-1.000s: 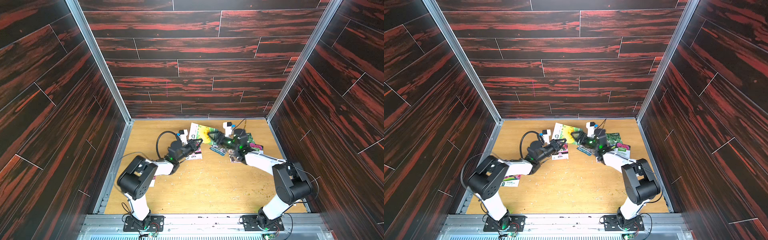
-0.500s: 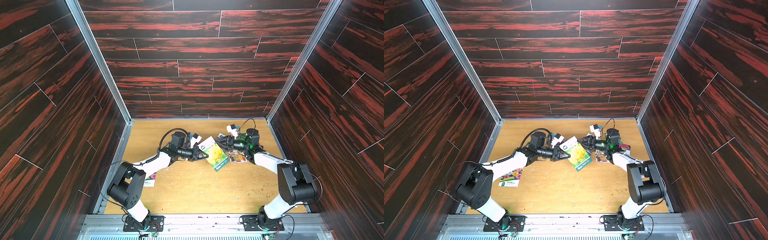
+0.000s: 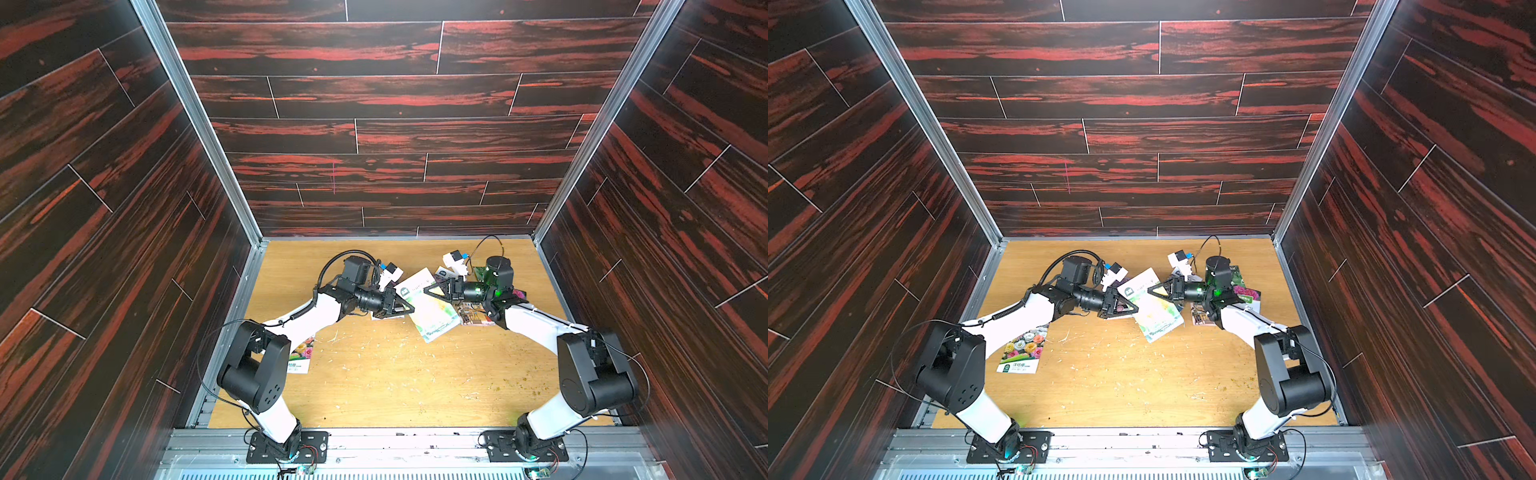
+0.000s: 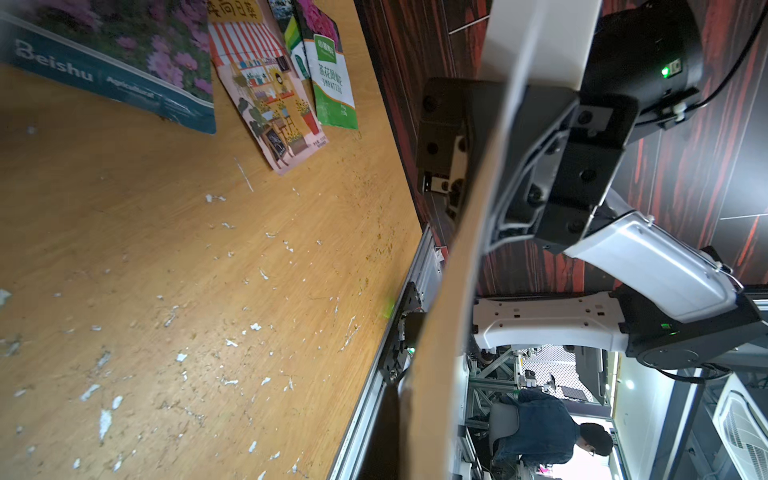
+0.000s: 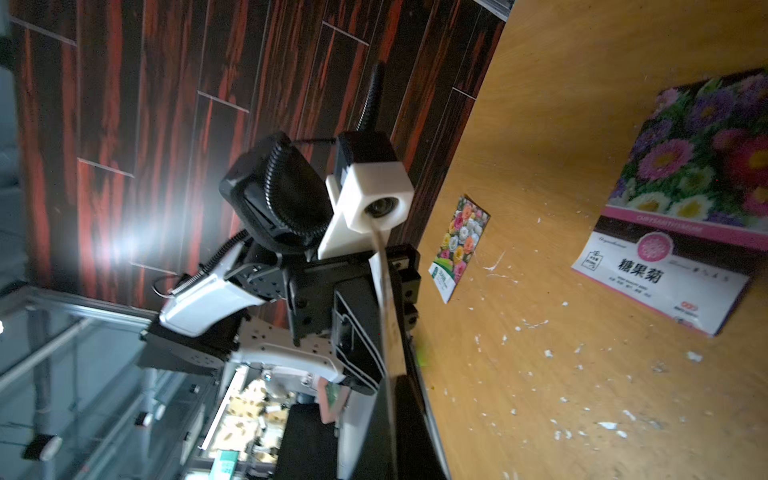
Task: Arrange the seed packets in a row
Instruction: Place the seed packet at the center of the board.
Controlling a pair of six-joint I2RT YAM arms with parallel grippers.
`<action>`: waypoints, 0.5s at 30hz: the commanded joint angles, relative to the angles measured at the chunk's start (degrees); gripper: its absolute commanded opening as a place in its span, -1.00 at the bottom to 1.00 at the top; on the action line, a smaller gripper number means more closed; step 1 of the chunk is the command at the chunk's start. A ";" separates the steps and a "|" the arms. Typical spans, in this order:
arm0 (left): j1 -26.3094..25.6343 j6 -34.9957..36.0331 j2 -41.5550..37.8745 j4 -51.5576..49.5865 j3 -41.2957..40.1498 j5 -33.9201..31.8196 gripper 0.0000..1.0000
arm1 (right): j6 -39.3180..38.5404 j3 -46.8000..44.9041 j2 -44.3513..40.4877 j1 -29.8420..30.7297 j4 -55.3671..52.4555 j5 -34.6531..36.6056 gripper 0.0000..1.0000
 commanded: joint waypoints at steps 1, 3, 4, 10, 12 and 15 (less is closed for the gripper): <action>1.39 2.00 0.24 -3.99 1.68 -1.90 -1.00 | -4.64 2.38 -0.69 0.32 -6.41 1.82 -1.00; 2.27 3.08 0.61 -8.16 2.82 -5.03 -0.50 | -5.69 3.41 -0.20 0.46 -7.95 2.94 -1.00; 2.98 3.08 0.49 -9.94 3.15 -7.68 -0.19 | -6.57 3.90 0.01 0.65 -9.33 4.16 -1.00; 12.20 -1.63 -5.53 -21.95 1.85 -35.50 0.24 | -4.70 2.25 1.75 7.86 -10.41 21.45 -1.00; 15.24 -1.98 -9.22 -26.76 1.37 -45.97 0.24 | 1.36 -1.48 2.60 12.22 -4.10 30.72 -1.00; 18.21 -3.50 -16.15 -27.98 -0.71 -54.92 0.32 | 6.86 -2.96 5.71 20.32 1.74 45.04 -1.00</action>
